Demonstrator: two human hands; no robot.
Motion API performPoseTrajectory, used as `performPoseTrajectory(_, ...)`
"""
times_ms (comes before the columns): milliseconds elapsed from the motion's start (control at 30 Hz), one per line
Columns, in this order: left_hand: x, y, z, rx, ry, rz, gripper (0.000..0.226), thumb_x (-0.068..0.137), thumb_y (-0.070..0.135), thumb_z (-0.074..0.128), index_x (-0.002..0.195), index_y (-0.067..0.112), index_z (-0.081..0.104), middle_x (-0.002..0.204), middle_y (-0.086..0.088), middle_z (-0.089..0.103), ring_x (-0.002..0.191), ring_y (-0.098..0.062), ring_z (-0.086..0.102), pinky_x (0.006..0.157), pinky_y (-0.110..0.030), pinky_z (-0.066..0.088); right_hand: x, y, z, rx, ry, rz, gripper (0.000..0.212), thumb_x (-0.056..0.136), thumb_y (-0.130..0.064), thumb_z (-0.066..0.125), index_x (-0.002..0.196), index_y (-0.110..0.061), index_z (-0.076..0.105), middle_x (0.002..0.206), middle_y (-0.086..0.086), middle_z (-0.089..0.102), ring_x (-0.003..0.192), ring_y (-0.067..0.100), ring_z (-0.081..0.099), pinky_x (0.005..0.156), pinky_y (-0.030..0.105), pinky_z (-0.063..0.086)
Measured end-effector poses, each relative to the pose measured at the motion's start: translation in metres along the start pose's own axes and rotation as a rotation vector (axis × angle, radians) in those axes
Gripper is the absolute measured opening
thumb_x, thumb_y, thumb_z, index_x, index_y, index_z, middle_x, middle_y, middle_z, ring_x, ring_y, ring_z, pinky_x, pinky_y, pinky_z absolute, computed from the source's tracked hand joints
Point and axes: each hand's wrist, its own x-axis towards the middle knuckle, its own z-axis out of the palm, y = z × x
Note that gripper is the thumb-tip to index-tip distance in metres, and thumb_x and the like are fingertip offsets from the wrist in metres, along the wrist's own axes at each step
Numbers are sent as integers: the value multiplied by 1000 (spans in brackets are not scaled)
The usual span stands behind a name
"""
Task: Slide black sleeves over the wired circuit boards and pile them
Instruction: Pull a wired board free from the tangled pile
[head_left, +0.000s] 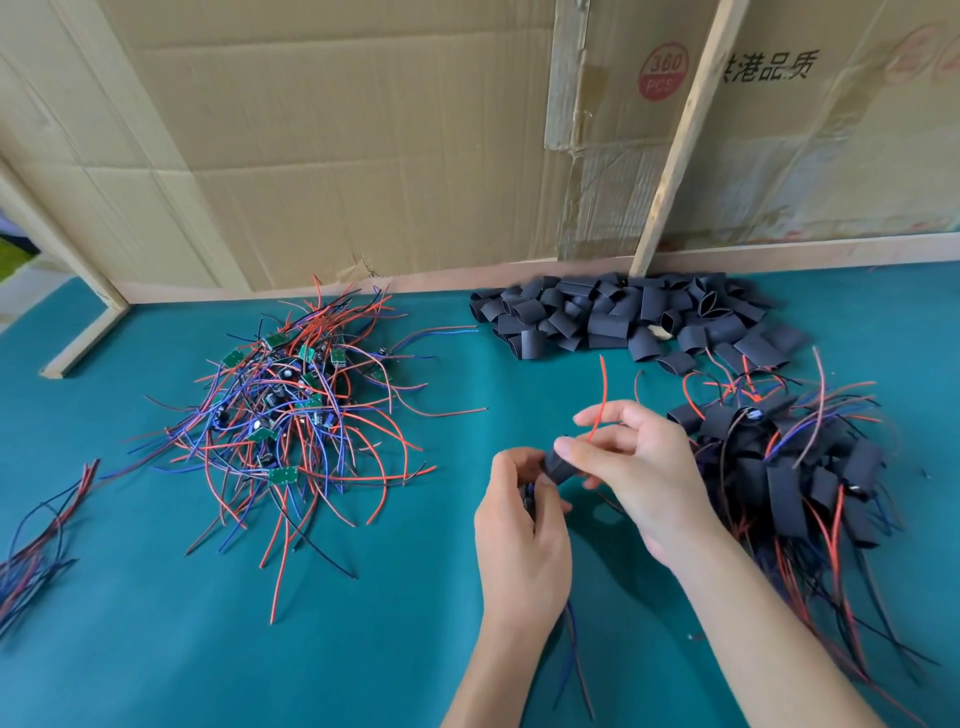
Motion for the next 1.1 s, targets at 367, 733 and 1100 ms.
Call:
performPoseTrajectory(367,0,1,1,-41,-1,-50,23,95,9,65,104,30,60,85,12,73,69,-18,72,69,-29,57,3,-1,-10,101,167,-61,23,81,-5,85,97,-10,69,69,8,74,59,15,64,56,19,51)
performPoseTrajectory(733,0,-7,5,98,-31,-8,20,93,14,71,98,27,56,89,15,75,61,-8,59,56,-11,40,0,-2,-6,-117,121,-55,28,70,-37,86,88,-21,72,73,3,77,66,15,70,56,23,54)
performPoseTrajectory(1100,0,-9,9,253,-130,17,24,96,20,65,101,30,44,89,18,75,56,-9,52,57,-27,41,-2,-7,-9,-382,134,-220,20,78,-19,89,84,-26,70,68,-14,74,63,3,69,67,17,53)
